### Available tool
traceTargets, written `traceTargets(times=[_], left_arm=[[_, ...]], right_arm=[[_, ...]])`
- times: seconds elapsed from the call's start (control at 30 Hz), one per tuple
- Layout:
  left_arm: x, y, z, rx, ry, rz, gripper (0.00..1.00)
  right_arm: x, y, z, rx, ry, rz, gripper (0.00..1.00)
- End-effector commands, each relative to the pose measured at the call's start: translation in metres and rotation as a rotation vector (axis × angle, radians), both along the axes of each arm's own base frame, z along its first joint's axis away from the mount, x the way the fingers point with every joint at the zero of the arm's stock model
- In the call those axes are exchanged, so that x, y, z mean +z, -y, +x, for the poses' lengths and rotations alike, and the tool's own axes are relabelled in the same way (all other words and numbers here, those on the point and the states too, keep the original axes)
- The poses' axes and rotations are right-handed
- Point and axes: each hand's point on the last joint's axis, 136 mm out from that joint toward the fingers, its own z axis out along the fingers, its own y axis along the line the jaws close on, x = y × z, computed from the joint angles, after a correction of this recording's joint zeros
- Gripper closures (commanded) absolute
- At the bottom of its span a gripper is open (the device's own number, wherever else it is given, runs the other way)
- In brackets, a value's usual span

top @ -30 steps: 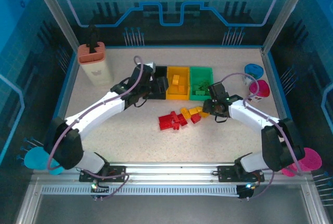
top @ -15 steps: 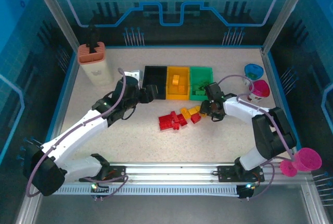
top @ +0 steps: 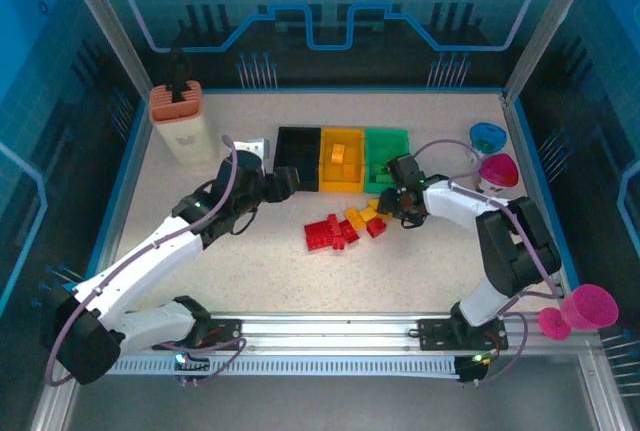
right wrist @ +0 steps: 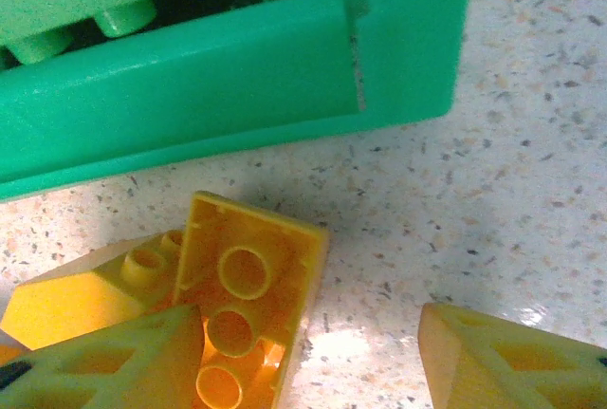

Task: Sort the legos into containers by color
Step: Pick up the lego from the center of the table.

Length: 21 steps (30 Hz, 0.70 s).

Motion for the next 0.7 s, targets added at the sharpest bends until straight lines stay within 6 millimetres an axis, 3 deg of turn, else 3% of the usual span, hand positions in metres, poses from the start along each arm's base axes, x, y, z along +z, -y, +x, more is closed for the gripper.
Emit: traceTargets(times=[0.0, 0.23, 0.67], left_arm=[[-0.001, -0.006, -0.002, 0.007, 0.012, 0.028, 0.31], [-0.005, -0.007, -0.003, 0.009, 0.004, 0.04, 0.31], [-0.004, -0.011, -0.003, 0.016, 0.015, 0.046, 0.32]], right_arm=[[-0.004, -0.013, 0.003, 0.025, -0.018, 0.028, 0.39], [-0.01, -0.013, 0.0, 0.022, -0.03, 0.024, 0.45], [0.002, -0.009, -0.003, 0.026, -0.005, 0.017, 0.72]])
